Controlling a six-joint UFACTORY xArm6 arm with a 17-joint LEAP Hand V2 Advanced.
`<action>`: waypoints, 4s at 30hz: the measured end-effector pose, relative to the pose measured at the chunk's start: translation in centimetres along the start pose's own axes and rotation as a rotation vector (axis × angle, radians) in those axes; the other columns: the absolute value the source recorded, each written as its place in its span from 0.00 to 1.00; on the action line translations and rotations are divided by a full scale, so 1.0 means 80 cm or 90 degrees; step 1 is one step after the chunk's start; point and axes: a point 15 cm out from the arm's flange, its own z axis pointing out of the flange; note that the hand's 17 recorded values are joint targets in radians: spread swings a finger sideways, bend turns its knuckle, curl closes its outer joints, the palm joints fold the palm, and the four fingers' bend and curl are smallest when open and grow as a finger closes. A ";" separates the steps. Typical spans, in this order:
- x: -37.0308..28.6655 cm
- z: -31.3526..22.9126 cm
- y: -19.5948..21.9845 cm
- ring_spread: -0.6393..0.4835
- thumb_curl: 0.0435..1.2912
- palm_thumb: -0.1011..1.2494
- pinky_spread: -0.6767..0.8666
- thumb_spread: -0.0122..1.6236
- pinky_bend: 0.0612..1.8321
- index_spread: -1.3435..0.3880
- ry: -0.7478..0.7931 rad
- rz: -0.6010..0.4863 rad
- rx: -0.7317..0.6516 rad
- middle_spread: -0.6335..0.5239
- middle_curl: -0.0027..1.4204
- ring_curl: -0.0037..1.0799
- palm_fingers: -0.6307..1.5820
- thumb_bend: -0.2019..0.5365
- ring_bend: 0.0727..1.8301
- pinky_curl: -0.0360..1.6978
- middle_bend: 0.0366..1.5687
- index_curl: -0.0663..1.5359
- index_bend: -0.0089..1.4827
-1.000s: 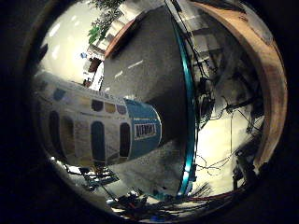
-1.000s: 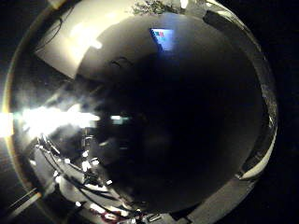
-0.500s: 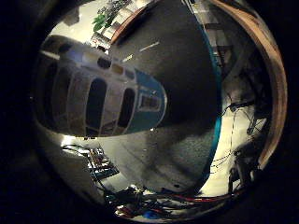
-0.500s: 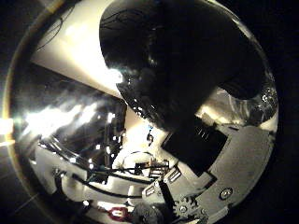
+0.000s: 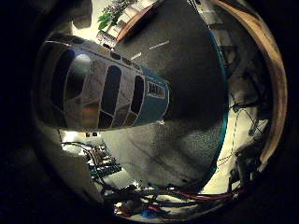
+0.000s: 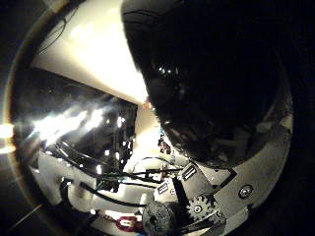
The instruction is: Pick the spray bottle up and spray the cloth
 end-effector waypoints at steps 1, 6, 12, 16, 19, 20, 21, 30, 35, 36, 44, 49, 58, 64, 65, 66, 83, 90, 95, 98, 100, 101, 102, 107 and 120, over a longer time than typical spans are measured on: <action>-0.003 -0.001 0.002 0.41 0.29 0.75 0.24 0.64 0.61 0.61 -0.003 0.001 -0.002 0.44 0.46 0.51 0.84 0.26 0.66 0.36 0.74 0.51 0.60; -0.025 -0.002 0.007 0.40 0.33 0.77 0.27 0.62 0.64 0.63 -0.024 -0.003 -0.017 0.45 0.46 0.54 0.82 0.25 0.69 0.40 0.79 0.52 0.67; -0.071 -0.003 0.002 0.40 0.39 0.81 0.28 0.61 0.64 0.64 -0.025 -0.032 -0.040 0.45 0.47 0.57 0.81 0.26 0.71 0.46 0.83 0.52 0.73; -0.108 -0.001 -0.001 0.41 0.43 0.83 0.29 0.60 0.64 0.65 -0.012 -0.048 -0.064 0.45 0.46 0.58 0.81 0.26 0.74 0.49 0.84 0.52 0.76; -0.132 0.004 0.007 0.41 0.46 0.83 0.30 0.58 0.64 0.65 -0.011 -0.044 -0.100 0.45 0.46 0.58 0.81 0.25 0.76 0.52 0.85 0.52 0.76; -0.140 0.005 0.012 0.41 0.47 0.83 0.30 0.58 0.63 0.65 -0.007 -0.043 -0.117 0.45 0.46 0.58 0.81 0.25 0.76 0.53 0.85 0.52 0.77; -0.150 0.007 0.016 0.42 0.48 0.83 0.30 0.58 0.63 0.65 -0.002 -0.044 -0.135 0.45 0.46 0.58 0.81 0.25 0.77 0.54 0.85 0.52 0.77; -0.248 0.038 0.037 0.42 0.53 0.82 0.30 0.57 0.60 0.66 0.086 -0.104 -0.290 0.45 0.45 0.58 0.81 0.25 0.78 0.63 0.86 0.51 0.79; -0.292 0.068 0.055 0.41 0.54 0.81 0.30 0.57 0.59 0.66 0.121 -0.134 -0.395 0.45 0.45 0.58 0.81 0.25 0.77 0.65 0.87 0.51 0.79; -0.300 0.074 0.058 0.41 0.54 0.81 0.30 0.57 0.58 0.66 0.125 -0.140 -0.415 0.45 0.45 0.58 0.81 0.25 0.77 0.65 0.87 0.51 0.79; -0.358 0.130 0.069 0.42 0.55 0.81 0.29 0.57 0.57 0.66 0.147 -0.158 -0.511 0.45 0.45 0.57 0.81 0.25 0.78 0.68 0.87 0.50 0.79; -0.377 0.164 0.070 0.42 0.56 0.81 0.29 0.57 0.57 0.66 0.161 -0.154 -0.551 0.45 0.45 0.57 0.81 0.25 0.78 0.69 0.87 0.50 0.79; -0.389 0.215 0.074 0.42 0.56 0.80 0.28 0.57 0.56 0.65 0.180 -0.106 -0.610 0.45 0.45 0.57 0.81 0.25 0.78 0.71 0.86 0.50 0.79; -0.379 0.242 0.074 0.42 0.57 0.80 0.29 0.57 0.56 0.65 0.188 -0.042 -0.638 0.45 0.45 0.57 0.82 0.25 0.79 0.73 0.87 0.50 0.79; -0.377 0.246 0.074 0.42 0.57 0.80 0.29 0.57 0.56 0.65 0.192 -0.029 -0.642 0.45 0.45 0.57 0.81 0.25 0.79 0.73 0.87 0.50 0.79; -0.375 0.249 0.074 0.42 0.57 0.80 0.29 0.57 0.56 0.65 0.197 -0.015 -0.645 0.45 0.45 0.57 0.82 0.25 0.79 0.73 0.87 0.50 0.79; -0.318 0.324 0.054 0.41 0.57 0.79 0.30 0.60 0.55 0.65 0.269 0.121 -0.644 0.45 0.45 0.56 0.82 0.25 0.80 0.75 0.86 0.50 0.78; -0.284 0.349 0.054 0.41 0.57 0.79 0.30 0.60 0.55 0.65 0.262 0.151 -0.666 0.45 0.45 0.56 0.82 0.25 0.80 0.75 0.86 0.50 0.78; -0.273 0.358 0.052 0.41 0.58 0.80 0.30 0.60 0.55 0.65 0.264 0.154 -0.665 0.45 0.45 0.56 0.82 0.25 0.80 0.76 0.86 0.50 0.78; -0.279 0.355 0.051 0.41 0.58 0.80 0.30 0.60 0.55 0.65 0.265 0.149 -0.661 0.45 0.45 0.56 0.82 0.25 0.80 0.76 0.86 0.50 0.79; -0.283 0.352 0.051 0.41 0.58 0.80 0.30 0.60 0.55 0.65 0.265 0.147 -0.659 0.45 0.45 0.56 0.82 0.25 0.80 0.76 0.86 0.50 0.79; -0.287 0.350 0.051 0.41 0.58 0.80 0.30 0.60 0.55 0.65 0.267 0.143 -0.656 0.45 0.45 0.56 0.82 0.25 0.80 0.76 0.86 0.50 0.79; -0.291 0.347 0.050 0.41 0.58 0.80 0.30 0.60 0.55 0.65 0.268 0.140 -0.653 0.45 0.45 0.56 0.82 0.25 0.80 0.76 0.86 0.50 0.79; -0.315 0.332 0.045 0.41 0.58 0.80 0.30 0.60 0.55 0.65 0.280 0.112 -0.623 0.45 0.45 0.56 0.82 0.25 0.80 0.76 0.86 0.49 0.79; -0.275 0.367 0.025 0.41 0.58 0.81 0.30 0.60 0.55 0.65 0.293 0.110 -0.596 0.45 0.45 0.56 0.82 0.25 0.80 0.76 0.86 0.49 0.79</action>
